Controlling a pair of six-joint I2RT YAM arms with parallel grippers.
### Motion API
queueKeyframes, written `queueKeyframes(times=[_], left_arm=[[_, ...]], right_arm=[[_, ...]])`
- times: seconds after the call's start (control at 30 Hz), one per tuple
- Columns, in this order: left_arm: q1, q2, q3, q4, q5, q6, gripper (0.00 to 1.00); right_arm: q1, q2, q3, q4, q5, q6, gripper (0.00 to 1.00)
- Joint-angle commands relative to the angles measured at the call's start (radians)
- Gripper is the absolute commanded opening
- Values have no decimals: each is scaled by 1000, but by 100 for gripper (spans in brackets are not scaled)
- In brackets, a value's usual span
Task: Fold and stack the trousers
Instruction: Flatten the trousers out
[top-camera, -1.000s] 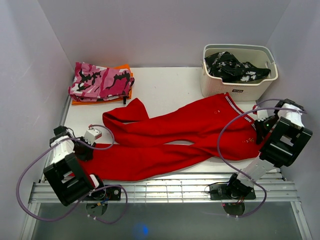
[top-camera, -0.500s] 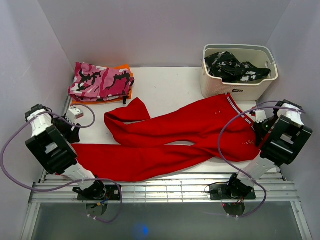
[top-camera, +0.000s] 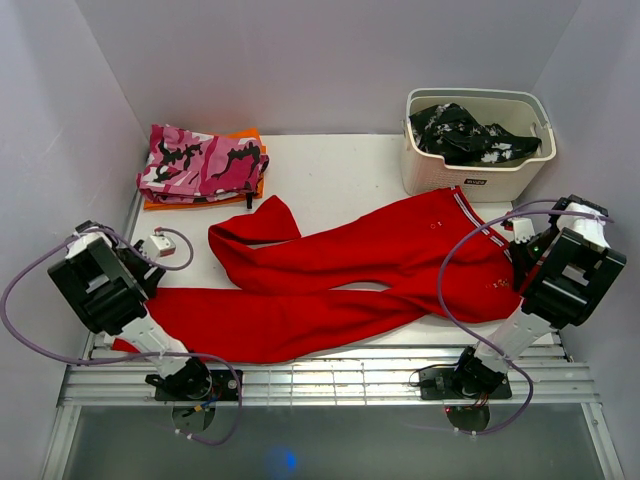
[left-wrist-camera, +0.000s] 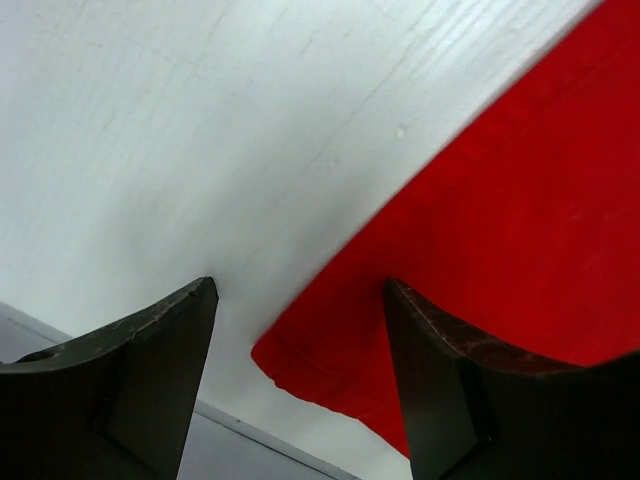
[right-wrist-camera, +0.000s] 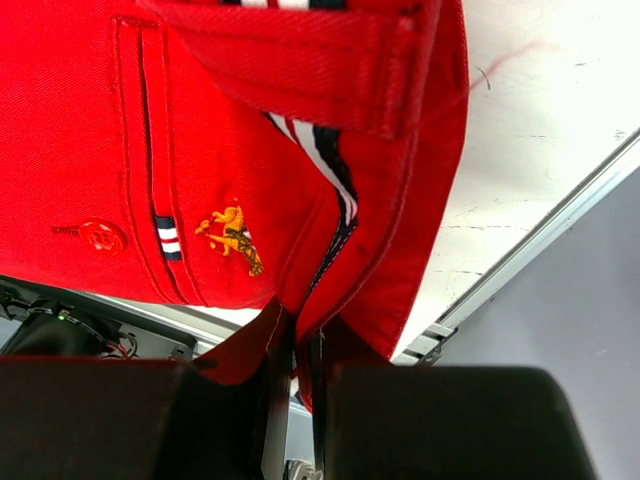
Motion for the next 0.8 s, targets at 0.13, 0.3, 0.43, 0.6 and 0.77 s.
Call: queueKeyframes(times=[0.13, 0.3, 0.43, 0.6, 0.77], left_arm=[[-8, -47, -186, 205, -71, 88, 64], [-8, -100, -201, 157, -77, 91, 13], [-7, -114, 18, 110, 73, -47, 0], [3, -109, 322, 169, 231, -228, 0], [33, -184, 422, 359, 422, -412, 0]], right_arm=[[1, 10, 32, -57, -6, -19, 8], [1, 13, 35, -54, -8, -19, 8], [1, 23, 54, -54, -12, -19, 8], [1, 35, 103, -60, -28, -17, 8], [0, 49, 150, -84, -51, -19, 8]])
